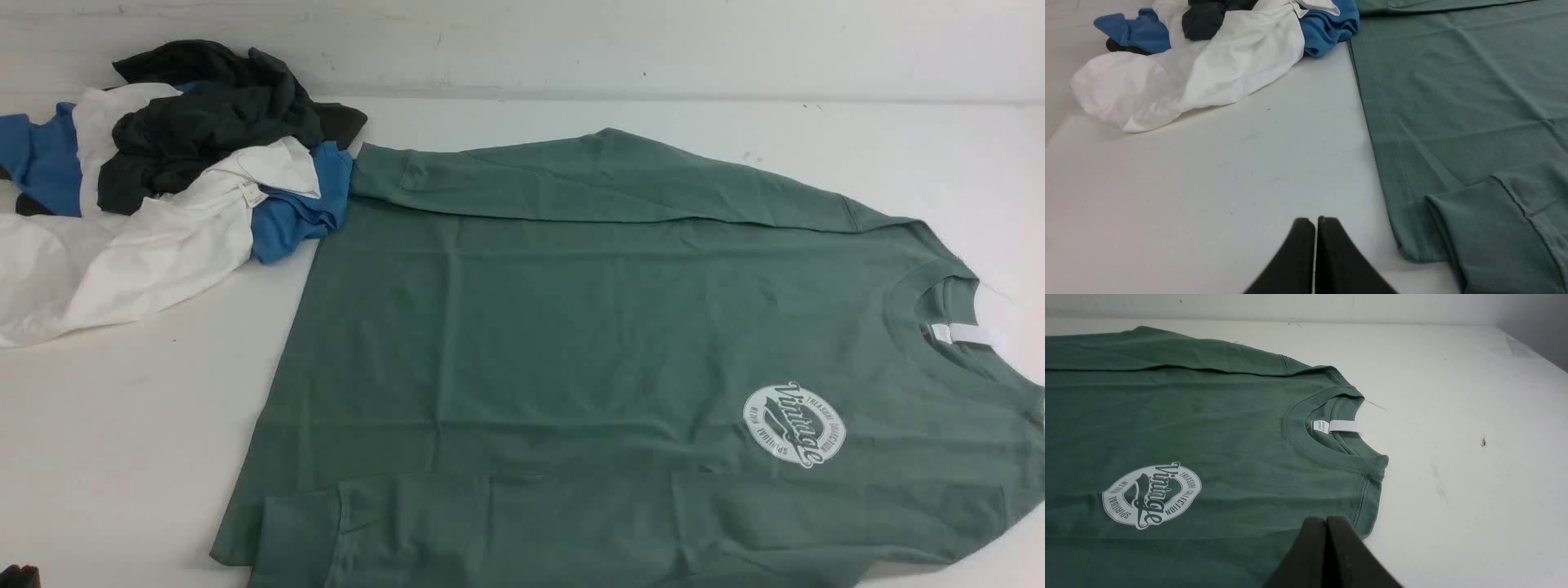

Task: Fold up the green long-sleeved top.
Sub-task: Use the left arm to clamp the cuff closest to it

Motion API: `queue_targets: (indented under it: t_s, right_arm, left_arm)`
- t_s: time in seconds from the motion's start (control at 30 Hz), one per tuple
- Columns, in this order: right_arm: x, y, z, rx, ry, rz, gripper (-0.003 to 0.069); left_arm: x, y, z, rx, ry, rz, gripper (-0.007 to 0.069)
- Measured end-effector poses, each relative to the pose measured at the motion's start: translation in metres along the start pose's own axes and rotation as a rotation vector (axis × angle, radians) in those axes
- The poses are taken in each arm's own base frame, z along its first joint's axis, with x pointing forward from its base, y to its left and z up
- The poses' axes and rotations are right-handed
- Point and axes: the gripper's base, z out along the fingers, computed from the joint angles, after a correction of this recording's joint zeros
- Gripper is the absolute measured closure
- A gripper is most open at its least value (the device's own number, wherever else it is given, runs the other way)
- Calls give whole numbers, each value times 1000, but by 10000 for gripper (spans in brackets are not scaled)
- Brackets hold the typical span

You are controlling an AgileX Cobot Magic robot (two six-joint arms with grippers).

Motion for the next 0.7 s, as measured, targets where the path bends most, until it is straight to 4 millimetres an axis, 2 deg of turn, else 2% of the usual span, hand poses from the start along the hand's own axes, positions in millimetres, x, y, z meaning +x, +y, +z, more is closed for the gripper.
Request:
queue_targets:
  t_s: [0.7]
  right_arm:
    - [0, 0, 0, 0, 0, 0, 674]
  left_arm:
    - [0, 0, 0, -3, -1, 8, 629]
